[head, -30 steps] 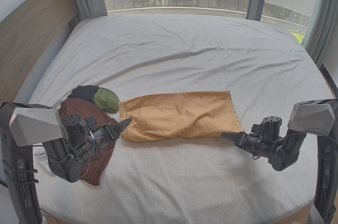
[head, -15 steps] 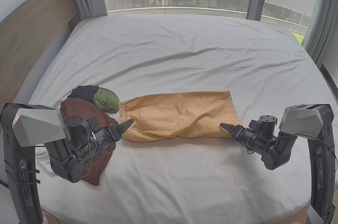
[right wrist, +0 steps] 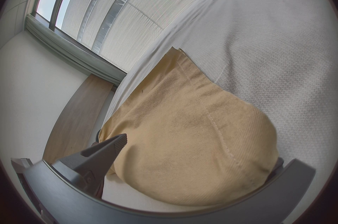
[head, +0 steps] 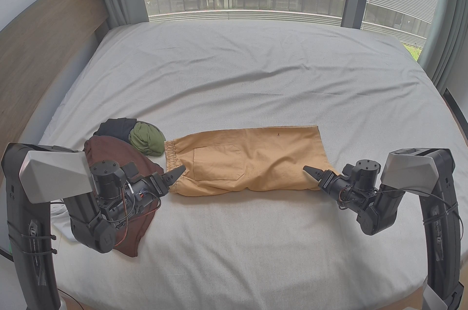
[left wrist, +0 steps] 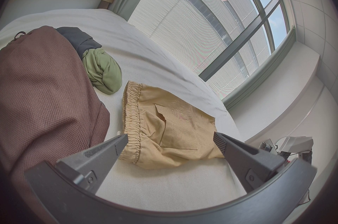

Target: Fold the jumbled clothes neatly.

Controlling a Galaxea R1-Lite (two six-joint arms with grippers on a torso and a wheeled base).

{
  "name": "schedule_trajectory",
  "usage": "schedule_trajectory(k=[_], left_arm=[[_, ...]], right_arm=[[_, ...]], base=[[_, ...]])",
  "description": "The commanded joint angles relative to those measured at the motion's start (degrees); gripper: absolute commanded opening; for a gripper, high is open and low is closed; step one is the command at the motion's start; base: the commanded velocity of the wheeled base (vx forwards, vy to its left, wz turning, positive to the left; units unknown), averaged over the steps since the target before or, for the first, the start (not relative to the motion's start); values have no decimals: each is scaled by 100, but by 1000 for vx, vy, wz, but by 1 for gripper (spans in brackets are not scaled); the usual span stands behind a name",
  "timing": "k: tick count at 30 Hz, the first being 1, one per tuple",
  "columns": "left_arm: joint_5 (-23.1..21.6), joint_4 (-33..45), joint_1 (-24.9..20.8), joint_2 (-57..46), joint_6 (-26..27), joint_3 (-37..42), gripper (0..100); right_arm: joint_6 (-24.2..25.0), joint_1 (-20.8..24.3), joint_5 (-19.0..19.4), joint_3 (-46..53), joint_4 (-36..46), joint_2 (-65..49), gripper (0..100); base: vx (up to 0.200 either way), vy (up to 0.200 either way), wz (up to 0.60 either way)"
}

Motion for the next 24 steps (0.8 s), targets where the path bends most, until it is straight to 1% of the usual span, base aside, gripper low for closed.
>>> schedule_trajectory(k=[1, 6, 7, 10, 14, 18, 20, 24], left_arm=[[-1, -1, 10, 9, -5, -3, 100], [-1, -1, 10, 18, -14, -3, 100], [-1, -1, 10, 18, -14, -12, 100], [-1, -1, 18, 27, -32, -12, 100], [-1, -1, 36, 71, -41, -73, 100], [-1, -1, 36, 88, -49, -73, 100], [-1, -1, 36, 88, -58, -64, 100], [-1, -1, 36, 88, -58, -56, 100]], right_arm=[[7, 15, -8, -75, 5, 96, 100], [7, 32, -52, -67, -162, 184, 100], [-1, 32, -52, -67, -215, 202, 0], [7, 41, -52, -67, -285, 210, 0], [-1, 59, -78, 13, -619, 202, 0], [-63, 164, -104, 338, -751, 43, 0], [-195, 182, -104, 478, -751, -53, 0], [-608, 190, -113, 1067, -751, -299, 0]], base=[[0, 0, 0], [0, 0, 0], [0, 0, 0], [0, 0, 0], [0, 0, 0], [0, 0, 0], [0, 0, 0], [0, 0, 0]])
